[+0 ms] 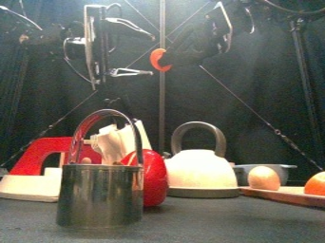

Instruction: Hand over carrot top

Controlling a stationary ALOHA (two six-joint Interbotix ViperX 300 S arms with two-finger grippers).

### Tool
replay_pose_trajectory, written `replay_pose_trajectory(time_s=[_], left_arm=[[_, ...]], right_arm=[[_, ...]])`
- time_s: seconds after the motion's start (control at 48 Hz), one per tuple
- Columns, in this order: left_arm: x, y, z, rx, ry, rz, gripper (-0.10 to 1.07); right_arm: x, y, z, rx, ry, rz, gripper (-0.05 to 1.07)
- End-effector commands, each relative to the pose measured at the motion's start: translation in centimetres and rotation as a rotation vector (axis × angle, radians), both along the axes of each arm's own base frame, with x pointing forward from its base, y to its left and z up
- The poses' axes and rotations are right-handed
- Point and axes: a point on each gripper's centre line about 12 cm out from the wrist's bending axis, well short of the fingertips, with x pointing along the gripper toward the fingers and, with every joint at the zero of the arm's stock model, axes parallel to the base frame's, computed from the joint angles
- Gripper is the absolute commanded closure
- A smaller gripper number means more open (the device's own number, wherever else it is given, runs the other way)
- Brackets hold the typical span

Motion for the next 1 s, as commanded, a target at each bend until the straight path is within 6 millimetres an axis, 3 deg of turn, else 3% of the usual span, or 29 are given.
replay_pose_trajectory(time_s=[0.0,0.188,0.979], left_arm=[[1.2,0.1,1.0,0.002,-0.034,0.002,0.0],[2.5,-0.3,0.8,-0.002,-0.029,-0.011,0.0],[2.6,0.0,-0.4,-0.081,0.001,0.038,0.01]], right_arm=[[0.5,0.0,1.7,0.001,-0.046,-0.002,0.31],[0.6,-0.1,1.6,-0.004,-0.048,-0.015,0.31],[0.5,-0.6,1.0,-0.016,-0.04,-0.045,0.31]])
